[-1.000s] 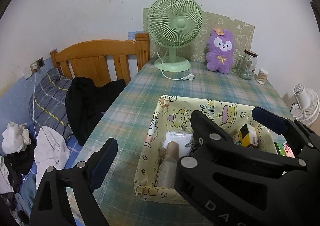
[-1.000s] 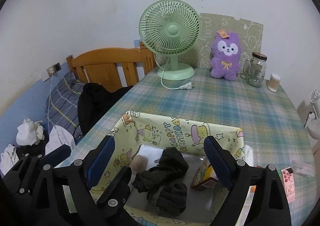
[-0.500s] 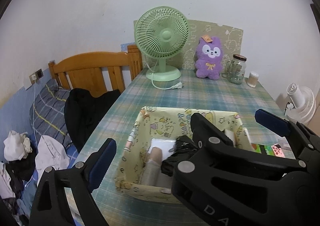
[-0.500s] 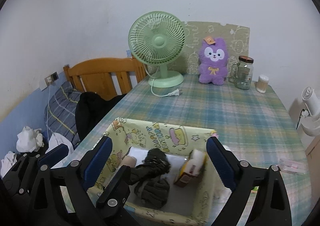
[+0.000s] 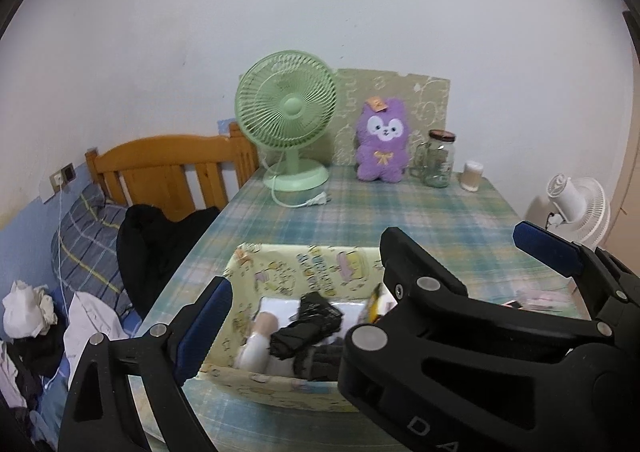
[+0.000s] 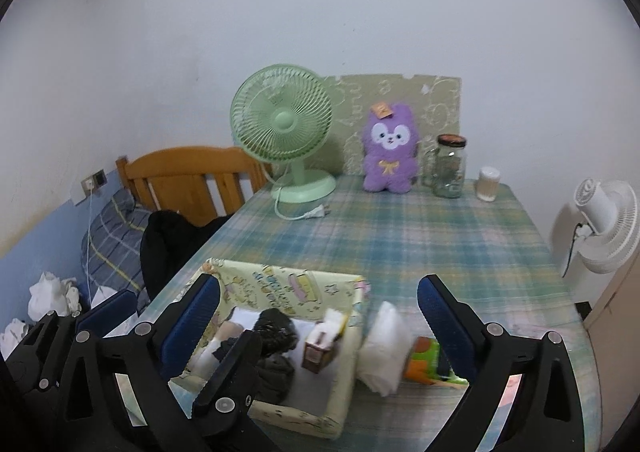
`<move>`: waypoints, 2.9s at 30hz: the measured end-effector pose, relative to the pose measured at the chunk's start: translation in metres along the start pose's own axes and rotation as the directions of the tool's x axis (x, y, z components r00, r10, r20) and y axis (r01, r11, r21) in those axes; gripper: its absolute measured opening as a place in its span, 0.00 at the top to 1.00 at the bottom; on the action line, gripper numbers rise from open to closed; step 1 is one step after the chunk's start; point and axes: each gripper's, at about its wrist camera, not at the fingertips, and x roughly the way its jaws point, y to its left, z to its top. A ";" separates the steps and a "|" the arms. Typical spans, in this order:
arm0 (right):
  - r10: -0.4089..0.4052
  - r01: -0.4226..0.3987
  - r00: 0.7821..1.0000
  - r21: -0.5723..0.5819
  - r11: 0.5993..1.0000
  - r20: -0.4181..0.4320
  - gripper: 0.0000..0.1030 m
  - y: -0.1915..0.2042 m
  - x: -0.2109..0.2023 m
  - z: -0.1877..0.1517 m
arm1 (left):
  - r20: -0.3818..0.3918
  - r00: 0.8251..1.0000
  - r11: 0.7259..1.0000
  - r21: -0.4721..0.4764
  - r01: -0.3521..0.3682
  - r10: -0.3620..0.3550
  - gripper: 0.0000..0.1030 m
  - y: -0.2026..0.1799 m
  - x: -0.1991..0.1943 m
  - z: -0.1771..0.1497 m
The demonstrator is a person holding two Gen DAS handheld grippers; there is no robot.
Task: Organize soft objects
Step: 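Withdraw both tools from the box toward the remaining items on the table, then reach the left tool to the green tissue pack while the right tool approaches the clear pen bag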
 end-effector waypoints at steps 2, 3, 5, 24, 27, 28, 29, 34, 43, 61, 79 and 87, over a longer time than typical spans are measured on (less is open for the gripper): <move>-0.014 0.014 1.000 0.006 1.000 0.014 0.00 -0.007 -0.007 0.001 | 0.009 1.000 1.000 0.007 0.010 -0.010 0.07 -0.008 -0.004 0.001; -0.020 0.020 1.000 0.008 1.000 0.019 0.00 -0.010 -0.011 0.000 | 0.012 1.000 1.000 0.010 0.016 -0.016 0.07 -0.011 -0.005 0.001; -0.038 0.038 0.999 0.010 0.999 0.029 0.00 -0.016 -0.016 0.001 | 0.015 0.999 1.000 0.013 0.028 -0.028 0.07 -0.018 -0.008 0.002; -0.146 0.143 0.987 0.049 0.988 0.061 0.00 -0.073 -0.053 -0.001 | 0.032 0.991 0.990 0.065 0.125 -0.127 0.06 -0.078 -0.021 0.004; -0.165 0.162 0.984 0.058 0.985 0.060 0.00 -0.082 -0.055 -0.003 | 0.027 0.989 0.987 0.071 0.144 -0.146 0.06 -0.086 -0.019 0.003; -0.171 0.168 0.983 0.060 0.984 0.061 0.00 -0.085 -0.056 -0.004 | 0.025 0.988 0.986 0.074 0.148 -0.150 0.06 -0.089 -0.018 0.004; -0.176 0.172 0.982 0.062 0.983 0.062 0.00 -0.089 -0.056 -0.004 | 0.023 0.988 0.985 0.076 0.152 -0.154 0.06 -0.092 -0.017 0.003; -0.191 0.187 0.979 0.068 0.980 0.063 0.00 -0.104 -0.054 -0.007 | 0.019 0.985 0.983 0.079 0.167 -0.169 0.06 -0.107 -0.012 0.001; -0.215 0.211 0.975 0.071 0.975 0.062 0.00 -0.128 -0.050 -0.019 | 0.010 0.981 0.978 0.081 0.192 -0.193 0.06 -0.129 0.000 -0.009; -0.237 0.237 0.972 0.064 0.969 -0.013 0.00 -0.169 -0.001 -0.066 | -0.083 0.984 0.984 0.072 0.165 -0.159 0.05 -0.163 0.054 -0.051; -0.240 0.257 0.956 0.091 0.962 -0.167 0.00 -0.196 0.043 -0.098 | -0.199 0.967 0.974 0.126 0.186 -0.158 0.05 -0.182 0.097 -0.074; -0.258 0.275 0.951 0.085 0.958 -0.171 0.00 -0.202 0.050 -0.094 | -0.222 0.961 0.973 0.121 0.196 -0.166 0.05 -0.187 0.108 -0.069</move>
